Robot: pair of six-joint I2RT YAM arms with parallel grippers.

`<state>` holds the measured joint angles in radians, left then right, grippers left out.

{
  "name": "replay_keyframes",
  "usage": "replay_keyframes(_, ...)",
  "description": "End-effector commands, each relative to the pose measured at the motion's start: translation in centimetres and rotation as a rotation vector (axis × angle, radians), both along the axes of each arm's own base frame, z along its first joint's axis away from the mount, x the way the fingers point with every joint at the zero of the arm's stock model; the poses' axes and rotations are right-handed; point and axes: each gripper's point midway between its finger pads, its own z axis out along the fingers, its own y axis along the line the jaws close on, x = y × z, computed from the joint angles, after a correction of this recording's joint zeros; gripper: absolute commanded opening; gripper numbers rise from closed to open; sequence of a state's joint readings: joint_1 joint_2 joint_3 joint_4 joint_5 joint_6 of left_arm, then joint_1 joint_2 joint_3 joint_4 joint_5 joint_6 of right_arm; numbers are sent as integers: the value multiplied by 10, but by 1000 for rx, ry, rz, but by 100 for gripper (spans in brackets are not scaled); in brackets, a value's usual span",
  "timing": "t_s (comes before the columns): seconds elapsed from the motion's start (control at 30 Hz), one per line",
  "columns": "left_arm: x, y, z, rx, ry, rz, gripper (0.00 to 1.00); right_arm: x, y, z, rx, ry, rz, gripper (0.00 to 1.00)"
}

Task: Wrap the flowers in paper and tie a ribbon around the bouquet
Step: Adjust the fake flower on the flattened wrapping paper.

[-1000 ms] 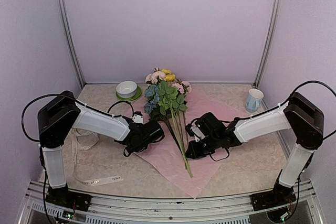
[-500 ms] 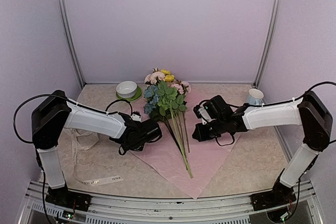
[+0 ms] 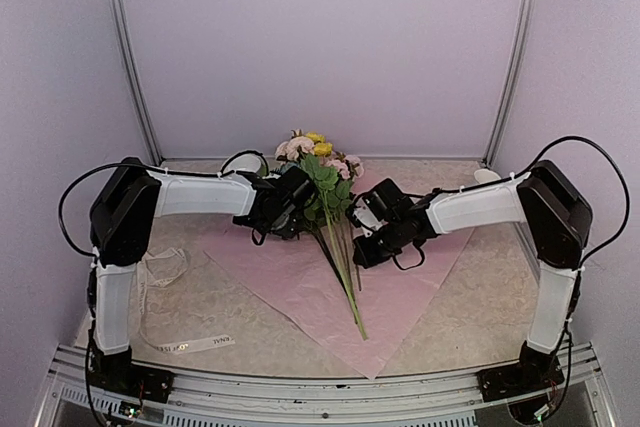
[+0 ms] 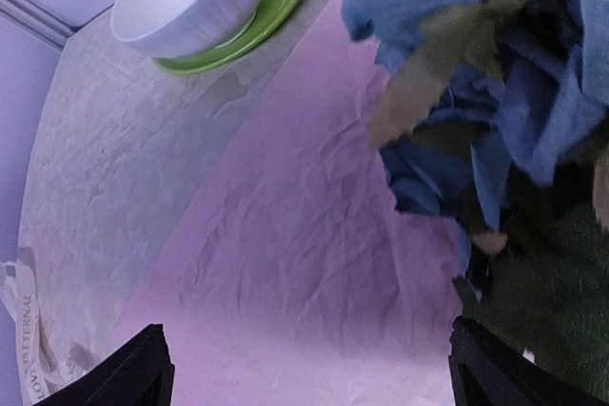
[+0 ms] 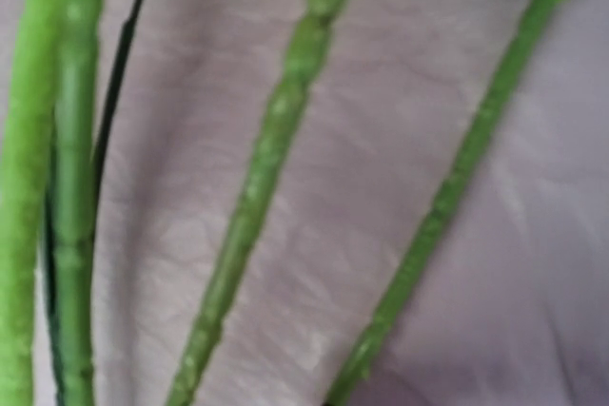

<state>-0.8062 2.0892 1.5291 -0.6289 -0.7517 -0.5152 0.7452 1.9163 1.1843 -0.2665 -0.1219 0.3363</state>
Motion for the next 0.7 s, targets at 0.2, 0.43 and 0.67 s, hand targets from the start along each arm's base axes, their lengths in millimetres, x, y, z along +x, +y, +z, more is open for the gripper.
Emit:
replay_keyframes(0.2,67,-45,-18,22,-37,-116,98,10,12,-2,65,73,64,8)
replay_keyframes(0.43,98,-53,-19,-2,-95,-111,98,17,19,10,91,77,83,8)
replay_keyframes(0.67,104,-50,-8,-3,-112,-92,98,22,-13,29,46,39,5,8)
